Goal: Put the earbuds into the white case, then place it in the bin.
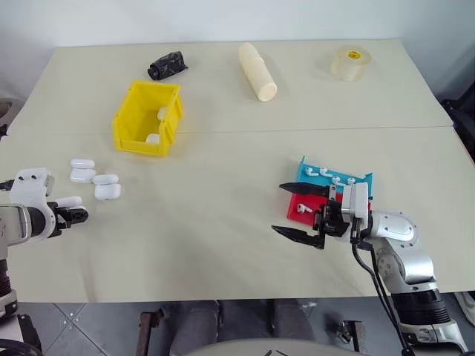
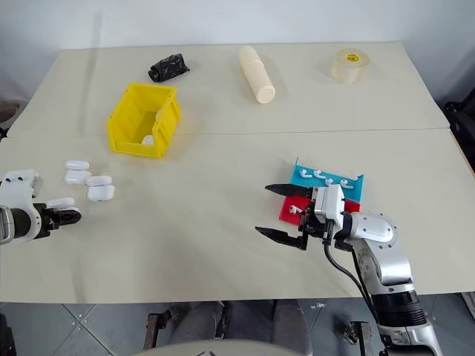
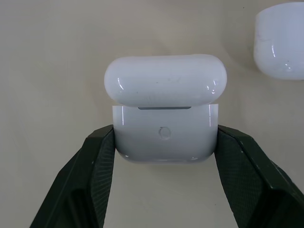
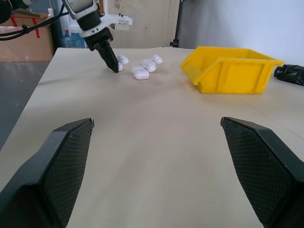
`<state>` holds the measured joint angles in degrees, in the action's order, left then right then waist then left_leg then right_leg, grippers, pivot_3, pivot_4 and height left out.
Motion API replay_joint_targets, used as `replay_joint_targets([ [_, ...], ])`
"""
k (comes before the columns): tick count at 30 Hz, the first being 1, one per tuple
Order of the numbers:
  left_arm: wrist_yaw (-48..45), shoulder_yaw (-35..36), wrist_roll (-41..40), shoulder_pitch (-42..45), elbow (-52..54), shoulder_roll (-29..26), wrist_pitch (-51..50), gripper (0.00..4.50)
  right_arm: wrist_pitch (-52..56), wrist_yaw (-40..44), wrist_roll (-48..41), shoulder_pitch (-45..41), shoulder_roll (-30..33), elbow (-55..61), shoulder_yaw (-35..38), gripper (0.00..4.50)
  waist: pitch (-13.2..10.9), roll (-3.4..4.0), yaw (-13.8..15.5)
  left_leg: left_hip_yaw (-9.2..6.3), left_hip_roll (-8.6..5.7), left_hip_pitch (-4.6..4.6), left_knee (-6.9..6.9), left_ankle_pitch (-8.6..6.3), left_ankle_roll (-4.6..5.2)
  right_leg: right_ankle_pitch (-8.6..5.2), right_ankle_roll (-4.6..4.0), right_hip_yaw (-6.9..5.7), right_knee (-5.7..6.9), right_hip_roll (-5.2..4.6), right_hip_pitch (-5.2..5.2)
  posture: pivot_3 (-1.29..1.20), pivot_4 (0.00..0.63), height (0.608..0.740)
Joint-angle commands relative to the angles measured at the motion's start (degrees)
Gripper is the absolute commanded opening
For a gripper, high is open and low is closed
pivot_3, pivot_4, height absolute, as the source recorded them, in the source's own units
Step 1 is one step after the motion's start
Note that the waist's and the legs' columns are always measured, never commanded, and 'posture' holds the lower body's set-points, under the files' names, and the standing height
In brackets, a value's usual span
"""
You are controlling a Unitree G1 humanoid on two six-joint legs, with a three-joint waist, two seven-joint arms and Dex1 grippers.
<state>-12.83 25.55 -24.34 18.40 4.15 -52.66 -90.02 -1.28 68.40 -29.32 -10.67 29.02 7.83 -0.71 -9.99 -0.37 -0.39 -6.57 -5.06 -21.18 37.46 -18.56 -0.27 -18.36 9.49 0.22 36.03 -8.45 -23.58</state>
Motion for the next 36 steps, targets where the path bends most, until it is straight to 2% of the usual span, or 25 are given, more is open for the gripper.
replay_joint_targets([
  [1,-1.1,4.48,1.31,-3.58,2.77,-0.49,-1.29,2.76,-1.05,-0.04,-0.31,-0.01,-0.1,1.82,0.28,4.5,0.0,0.0,-0.24,0.0,0.01,0.0,-0.02,0.0,0.0,0.0,0.0,0.0,0.02,0.0,0.0,0.0,0.15,0.74],
  [3,-2.78,7.84,0.32,-6.63,5.68,0.01,-1.23,2.76,-1.2,0.05,-0.34,-0.09,0.0,1.41,0.35,4.5,0.0,0.0,-0.52,0.0,0.02,0.0,-0.04,0.0,0.0,0.0,0.0,0.0,0.03,0.0,0.0,0.0,0.15,0.74],
  [7,-9.9,16.25,-2.93,-14.38,13.35,3.95,10.26,2.76,-1.23,0.23,-0.32,-0.6,0.13,0.52,0.52,4.5,0.0,0.0,-0.9,-0.01,0.04,-0.02,-0.06,0.0,0.0,0.0,0.0,-0.02,0.01,0.0,0.01,0.0,0.15,0.74],
  [10,-20.23,20.75,-4.95,-22.13,19.17,7.76,27.81,2.76,-0.93,0.23,-0.36,-1.09,0.53,-0.15,0.98,4.5,0.0,-0.02,-0.9,-0.03,0.09,-0.04,-0.02,-0.01,-0.02,0.0,-0.01,-0.07,-0.12,-0.01,0.05,0.0,0.15,0.74],
  [13,-33.3,24.73,-12.22,-24.18,23.7,14.59,45.21,2.76,-0.54,0.12,-0.41,-1.1,1.3,-0.34,1.73,4.5,0.0,-0.01,-0.72,0.01,0.12,-0.03,0.03,-0.02,-0.04,0.0,-0.02,-0.08,-0.26,-0.01,0.08,0.0,0.15,0.74],
  [14,-36.81,24.03,-13.13,-25.32,24.43,15.65,49.12,2.76,-0.8,0.32,-0.06,-0.83,1.91,-0.28,1.92,4.5,0.0,-0.01,-0.45,0.02,0.12,-0.03,0.06,-0.02,-0.04,0.0,-0.02,-0.1,-0.27,-0.02,0.1,0.0,0.15,0.74],
  [17,-41.08,17.99,-13.6,-25.73,24.67,16.39,54.56,2.76,-1.16,0.1,0.16,0.34,3.67,-0.05,3.42,4.5,0.01,0.02,0.35,0.03,0.18,-0.02,0.25,-0.16,-0.01,0.0,-0.02,-0.14,-0.31,0.01,0.22,0.0,0.15,0.74],
  [21,-44.12,7.11,-11.1,-20.06,21.78,17.56,63.8,2.76,-0.98,-0.92,-0.11,2.51,5.83,0.91,6.57,4.5,0.0,0.03,1.29,0.03,0.12,-0.03,0.42,-0.19,0.04,0.01,0.0,-0.13,-0.28,0.01,0.3,0.0,0.15,0.74],
  [27,-49.23,-8.36,-7.31,-9.52,14.34,22.63,76.89,2.76,-0.84,-4.75,-0.17,10.21,7.34,6.12,12.48,4.5,0.0,0.01,1.73,0.08,0.07,-0.03,0.49,-0.27,0.14,0.02,0.01,-0.13,-0.24,0.01,0.3,0.0,0.15,0.74],
  [36,-59.17,-21.48,-7.94,-2.91,5.78,28.97,87.31,2.76,-0.07,-11.9,-0.36,25.77,6.82,17.48,20.37,4.5,0.01,0.02,1.64,0.17,0.06,-0.02,0.54,-0.29,0.17,0.03,0.04,-0.1,-0.18,0.04,0.28,0.0,0.15,0.74],
])
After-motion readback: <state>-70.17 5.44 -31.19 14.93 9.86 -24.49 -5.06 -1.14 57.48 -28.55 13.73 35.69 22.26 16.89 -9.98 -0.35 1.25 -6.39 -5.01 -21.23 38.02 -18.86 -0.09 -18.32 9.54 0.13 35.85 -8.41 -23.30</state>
